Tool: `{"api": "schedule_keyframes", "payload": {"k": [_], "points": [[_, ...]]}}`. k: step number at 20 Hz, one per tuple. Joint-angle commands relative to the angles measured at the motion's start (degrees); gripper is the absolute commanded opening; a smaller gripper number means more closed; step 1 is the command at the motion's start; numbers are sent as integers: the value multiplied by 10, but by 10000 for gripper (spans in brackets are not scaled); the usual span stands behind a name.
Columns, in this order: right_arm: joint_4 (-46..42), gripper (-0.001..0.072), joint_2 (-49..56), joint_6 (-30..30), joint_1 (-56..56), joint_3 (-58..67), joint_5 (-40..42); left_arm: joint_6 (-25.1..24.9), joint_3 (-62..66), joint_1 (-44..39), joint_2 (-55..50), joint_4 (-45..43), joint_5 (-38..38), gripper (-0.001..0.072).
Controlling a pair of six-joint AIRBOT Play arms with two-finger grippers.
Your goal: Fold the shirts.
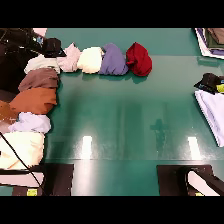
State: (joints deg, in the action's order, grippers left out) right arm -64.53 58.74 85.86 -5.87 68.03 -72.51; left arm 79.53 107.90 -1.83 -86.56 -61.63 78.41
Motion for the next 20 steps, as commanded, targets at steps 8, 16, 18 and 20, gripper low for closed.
{"api": "schedule_keyframes", "payload": {"k": [8, 16, 18, 20], "points": [[1, 23, 0, 0, 1, 1, -2, 0, 0, 0, 0, 0, 0, 23], [1, 27, 0, 0, 2, 1, 0, 1, 0, 0, 0, 17, 0, 23], [10, 328, 15, 0, 2, 1, 8, 0, 0, 0, 0, 23, -18, 24], [43, 570, 54, -18, 7, 1, 30, 0, 0, 0, 0, 22, -43, 70]]}}
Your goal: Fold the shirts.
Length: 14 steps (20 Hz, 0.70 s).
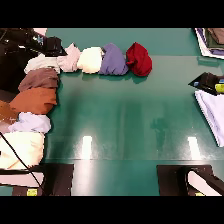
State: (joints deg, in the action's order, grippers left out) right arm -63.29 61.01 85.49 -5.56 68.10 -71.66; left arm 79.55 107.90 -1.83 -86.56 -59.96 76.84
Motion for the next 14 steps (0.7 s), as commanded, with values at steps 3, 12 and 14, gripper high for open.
{"api": "schedule_keyframes", "payload": {"k": [3, 12, 14], "points": [[111, 570, 111, -42, 31, 1, 111, 0, 0, 0, 0, 4, -42, 477], [157, 571, 467, -71, 137, 302, 193, 0, 0, 0, 0, 4, -31, 475], [164, 571, 529, -69, 144, 367, 198, 0, 0, 0, 0, 4, -28, 475]]}}
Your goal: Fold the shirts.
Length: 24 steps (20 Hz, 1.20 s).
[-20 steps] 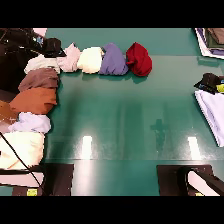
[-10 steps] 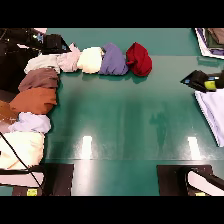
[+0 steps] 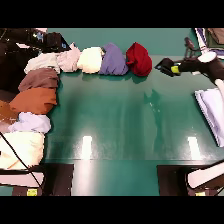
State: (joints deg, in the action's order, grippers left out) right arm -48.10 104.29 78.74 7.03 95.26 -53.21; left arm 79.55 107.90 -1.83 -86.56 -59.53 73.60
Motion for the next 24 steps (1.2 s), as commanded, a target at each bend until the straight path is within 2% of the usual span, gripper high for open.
{"api": "schedule_keyframes", "payload": {"k": [1, 5, 6, 7, 8, 9, 11, 12, 13, 14, 17, 20, 22, 24], "points": [[33, 570, 120, -1, 19, 118, 23, 0, 0, 0, 0, 0, 4, 476], [66, 569, 204, -1, 26, 210, 33, 0, 0, 0, 0, 0, 5, 476], [66, 542, 218, -1, 28, 228, 31, 0, 0, 0, 0, 0, 5, 476], [66, 395, 220, -2, 32, 228, 36, 0, 0, 0, 0, 0, 6, 477], [65, 91, 215, -2, 32, 220, 37, 0, 0, 0, 0, 0, 9, 476], [63, 21, 203, -5, 32, 209, 37, 0, 0, 0, 0, 0, 13, 476], [53, 20, 170, -16, 27, 195, 22, 0, 0, 0, 0, 0, 26, 475], [34, 20, 147, -19, 22, 196, 2, 0, 0, 0, 0, 0, 33, 405], [16, 20, 120, -19, 21, 196, -17, -2, 0, 0, 0, 0, 40, 102], [-5, 20, 86, -19, 17, 196, -40, -8, 0, 0, 0, 0, 42, 32], [-22, 20, -22, -34, 21, 196, -127, -8, 0, 0, 0, 0, 46, 23], [-3, 21, -119, -34, 50, 197, -221, -16, 1, 0, 12, 0, 49, 23], [25, 20, -171, -34, 79, 197, -256, -21, 1, 0, 33, 0, 49, 23], [43, 21, -218, -34, 117, 197, -258, -28, 2, 0, 54, -1, 54, 23]]}}
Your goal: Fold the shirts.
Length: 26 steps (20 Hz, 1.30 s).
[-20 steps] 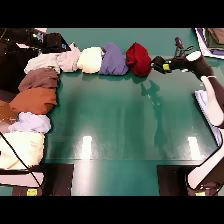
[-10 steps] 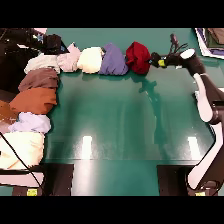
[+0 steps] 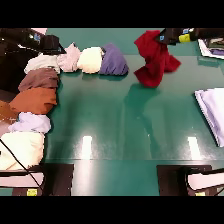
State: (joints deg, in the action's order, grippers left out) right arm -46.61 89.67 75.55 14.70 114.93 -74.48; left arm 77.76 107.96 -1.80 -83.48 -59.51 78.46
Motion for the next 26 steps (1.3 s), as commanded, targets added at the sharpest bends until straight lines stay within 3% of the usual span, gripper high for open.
{"api": "schedule_keyframes", "payload": {"k": [1, 4, 7, 12, 15, 16, 17, 18, 19, 20, 26], "points": [[32, 20, -95, -2, 60, 0, -38, -15, 1, 1, 36, -1, 11, 23], [17, 20, -144, 2, 103, 0, -13, -17, 1, 1, 59, -1, 26, 23], [-113, 20, -165, 52, 127, -16, -23, -17, 0, 1, 64, -1, 54, 23], [-145, 21, -182, 55, 128, -209, -35, -14, -12, 1, 61, 0, 81, 23], [-145, 22, -182, 55, 108, -326, -2, -13, -54, 1, 61, 22, 78, 25], [-144, 21, -182, 55, 96, -348, 8, -13, -80, 1, 61, 41, 72, 185], [-144, 24, -182, 56, 82, -364, 9, -13, -109, 1, 61, 61, 61, 422], [-144, 117, -182, 56, 66, -374, 5, -13, -140, 1, 60, 80, 47, 467], [-144, 346, -182, 56, 49, -377, -8, -13, -172, -2, 60, 100, 32, 467], [-144, 390, -183, 56, 30, -373, -30, -17, -201, -8, 60, 109, 18, 467], [-145, 394, -252, 57, -88, -361, -115, -40, -293, -125, 35, 116, -120, 468]]}}
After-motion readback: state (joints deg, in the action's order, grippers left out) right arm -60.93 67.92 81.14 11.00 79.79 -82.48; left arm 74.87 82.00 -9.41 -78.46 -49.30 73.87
